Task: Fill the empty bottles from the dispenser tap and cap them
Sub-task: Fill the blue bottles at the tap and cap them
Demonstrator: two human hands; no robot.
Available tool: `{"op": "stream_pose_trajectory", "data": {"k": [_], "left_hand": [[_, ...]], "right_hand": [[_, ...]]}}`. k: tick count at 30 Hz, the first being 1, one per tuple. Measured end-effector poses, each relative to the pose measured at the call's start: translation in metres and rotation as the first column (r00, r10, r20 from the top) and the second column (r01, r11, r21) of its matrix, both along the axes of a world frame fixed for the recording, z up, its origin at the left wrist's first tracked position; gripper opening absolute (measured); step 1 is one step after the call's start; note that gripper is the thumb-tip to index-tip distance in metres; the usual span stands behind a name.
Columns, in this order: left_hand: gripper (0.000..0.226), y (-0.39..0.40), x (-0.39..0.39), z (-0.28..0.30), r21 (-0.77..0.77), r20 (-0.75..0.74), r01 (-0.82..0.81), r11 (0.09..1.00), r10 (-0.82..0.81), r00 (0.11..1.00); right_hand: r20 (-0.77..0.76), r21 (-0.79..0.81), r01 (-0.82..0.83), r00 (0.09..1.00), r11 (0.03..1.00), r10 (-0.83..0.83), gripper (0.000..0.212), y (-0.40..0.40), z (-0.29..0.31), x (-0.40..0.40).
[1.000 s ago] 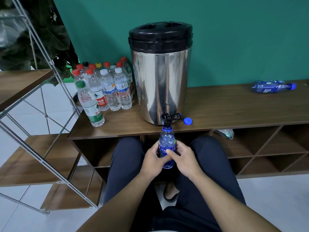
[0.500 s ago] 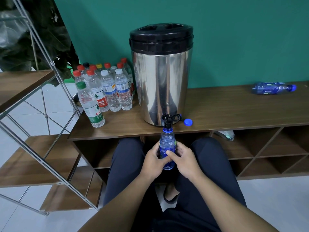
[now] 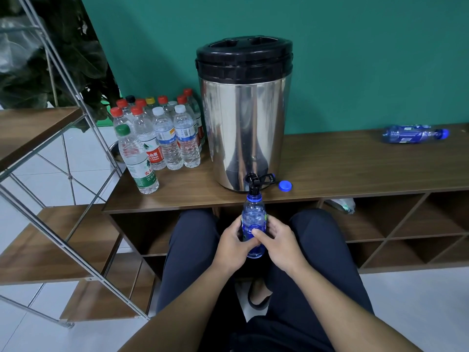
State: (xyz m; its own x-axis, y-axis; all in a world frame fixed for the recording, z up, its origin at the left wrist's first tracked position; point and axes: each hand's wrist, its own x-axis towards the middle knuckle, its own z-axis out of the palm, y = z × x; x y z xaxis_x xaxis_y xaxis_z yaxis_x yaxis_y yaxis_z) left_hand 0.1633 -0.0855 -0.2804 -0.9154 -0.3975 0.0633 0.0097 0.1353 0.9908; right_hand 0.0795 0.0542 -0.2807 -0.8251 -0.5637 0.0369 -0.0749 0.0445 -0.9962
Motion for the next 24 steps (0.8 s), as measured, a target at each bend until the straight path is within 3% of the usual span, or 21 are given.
{"op": "stream_pose_trajectory", "data": {"k": [24], "left_hand": [[0.058, -0.0006, 0.0001, -0.0001, -0.019, 0.001, 0.005, 1.000, -0.005, 1.000]], "right_hand": [[-0.015, 0.015, 0.010, 1.000, 1.000, -0.010, 0.040, 0.0002, 0.0000, 0.0002]]}}
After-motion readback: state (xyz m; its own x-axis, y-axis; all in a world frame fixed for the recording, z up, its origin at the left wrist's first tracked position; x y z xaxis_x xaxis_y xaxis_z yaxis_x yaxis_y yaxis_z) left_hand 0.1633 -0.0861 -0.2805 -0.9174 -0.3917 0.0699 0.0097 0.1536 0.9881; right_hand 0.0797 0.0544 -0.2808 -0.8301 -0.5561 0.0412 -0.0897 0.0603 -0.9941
